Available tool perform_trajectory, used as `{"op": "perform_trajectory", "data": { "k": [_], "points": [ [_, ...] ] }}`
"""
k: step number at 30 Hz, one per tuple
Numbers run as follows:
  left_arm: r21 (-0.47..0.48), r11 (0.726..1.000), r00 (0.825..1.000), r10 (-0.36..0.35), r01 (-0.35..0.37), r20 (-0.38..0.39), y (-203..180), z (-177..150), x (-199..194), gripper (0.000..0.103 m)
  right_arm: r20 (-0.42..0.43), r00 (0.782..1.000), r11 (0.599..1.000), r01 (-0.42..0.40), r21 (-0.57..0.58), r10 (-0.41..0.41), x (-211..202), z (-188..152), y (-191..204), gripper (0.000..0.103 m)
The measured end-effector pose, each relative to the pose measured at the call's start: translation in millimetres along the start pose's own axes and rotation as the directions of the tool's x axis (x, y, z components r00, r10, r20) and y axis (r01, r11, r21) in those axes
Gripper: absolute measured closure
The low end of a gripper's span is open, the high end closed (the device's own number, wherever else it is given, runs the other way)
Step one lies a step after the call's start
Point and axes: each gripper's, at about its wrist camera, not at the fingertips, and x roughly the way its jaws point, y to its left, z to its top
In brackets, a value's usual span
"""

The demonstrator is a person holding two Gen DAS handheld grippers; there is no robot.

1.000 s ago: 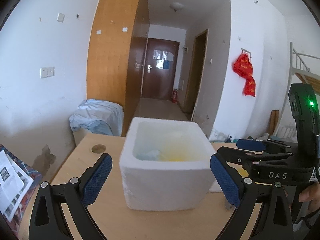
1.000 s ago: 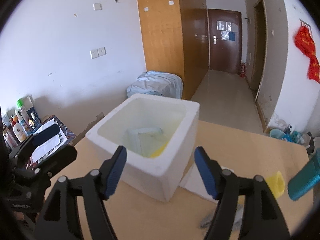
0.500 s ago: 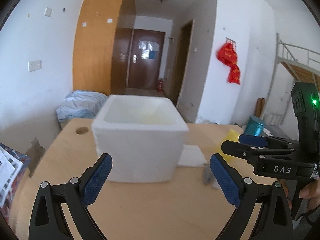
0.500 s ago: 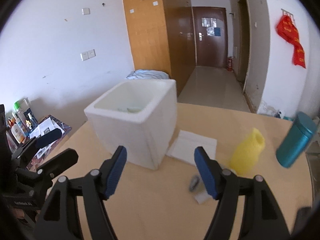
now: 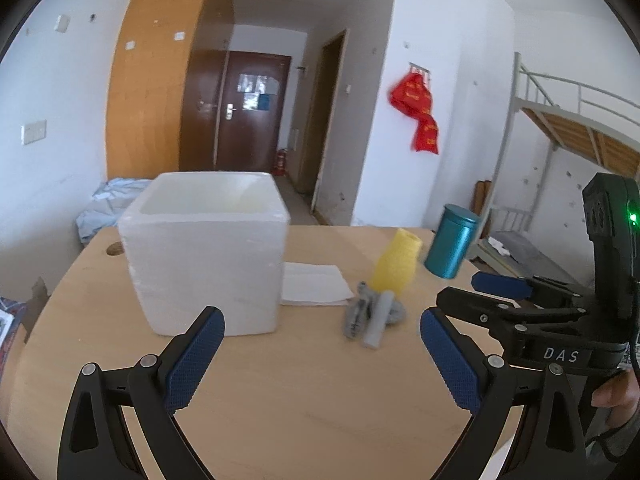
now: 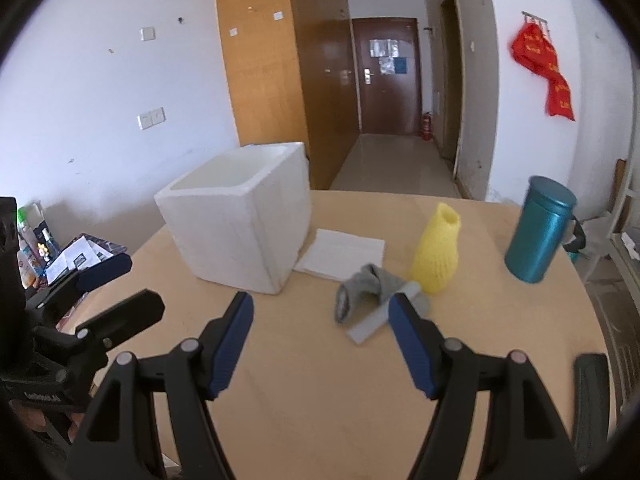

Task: Organize soft objects
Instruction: 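Withdraw both tools from the box back toward the table items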

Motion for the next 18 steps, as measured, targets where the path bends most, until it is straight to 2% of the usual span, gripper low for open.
{"op": "perform_trajectory", "data": {
  "k": [14, 18],
  "points": [
    [0.083, 0.99, 0.993, -0.117, 0.117, -0.003, -39, -8, 19, 0.005, 0.044, 0.997, 0.995, 0.063, 0.076, -0.066, -22, -18, -45, 0.029],
    [0.083, 0.99, 0.993, -0.115, 0.117, -0.022, -44, -8, 35, 0.005, 0.021, 0.999, 0.993, 0.043, 0.114, -0.045, -12, -18, -58, 0.015]
  ]
}}
